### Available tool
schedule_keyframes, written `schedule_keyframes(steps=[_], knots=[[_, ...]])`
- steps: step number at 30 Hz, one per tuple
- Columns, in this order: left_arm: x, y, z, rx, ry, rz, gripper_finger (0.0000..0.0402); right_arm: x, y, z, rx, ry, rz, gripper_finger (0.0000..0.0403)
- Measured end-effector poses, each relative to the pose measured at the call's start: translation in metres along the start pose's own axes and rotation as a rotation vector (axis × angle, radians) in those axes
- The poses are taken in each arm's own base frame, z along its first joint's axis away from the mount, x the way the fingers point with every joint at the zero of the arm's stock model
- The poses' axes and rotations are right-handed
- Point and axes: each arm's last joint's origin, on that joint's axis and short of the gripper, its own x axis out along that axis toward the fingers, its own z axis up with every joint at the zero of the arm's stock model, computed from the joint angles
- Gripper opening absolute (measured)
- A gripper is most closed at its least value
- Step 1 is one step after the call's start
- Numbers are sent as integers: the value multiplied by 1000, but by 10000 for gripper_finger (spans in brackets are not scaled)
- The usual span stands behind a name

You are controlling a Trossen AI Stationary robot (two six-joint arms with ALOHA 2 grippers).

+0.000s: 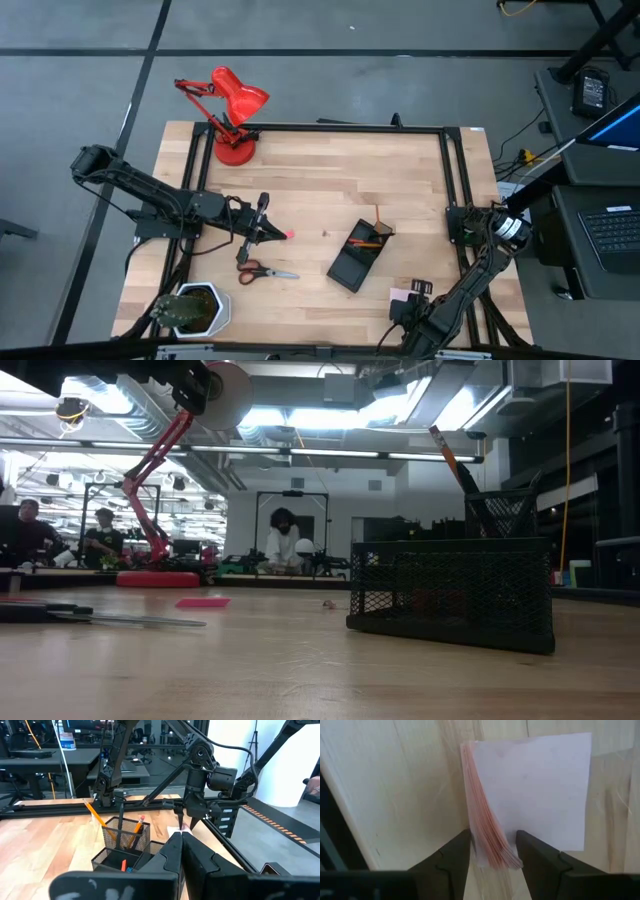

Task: Pick and place office supplies into organizer
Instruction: Put the sticky notes into the desk organizer

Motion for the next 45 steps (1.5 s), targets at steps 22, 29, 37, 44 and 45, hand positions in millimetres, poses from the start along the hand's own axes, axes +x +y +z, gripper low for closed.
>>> schedule_keyframes(steps=[22,29,37,44,45], knots=[[0,0,0,-7,0,0,6,-8,8,4,0,-9,40,8],[0,0,0,-9,0,0,6,-8,8,4,4,-11,39,4],[0,0,0,-9,0,0,6,-11,6,4,4,-19,11,1],[0,0,0,-9,0,-1,6,-43,8,9,-4,-79,-80,1],[0,0,0,-9,0,-1,6,-49,9,10,-7,-92,-92,0]])
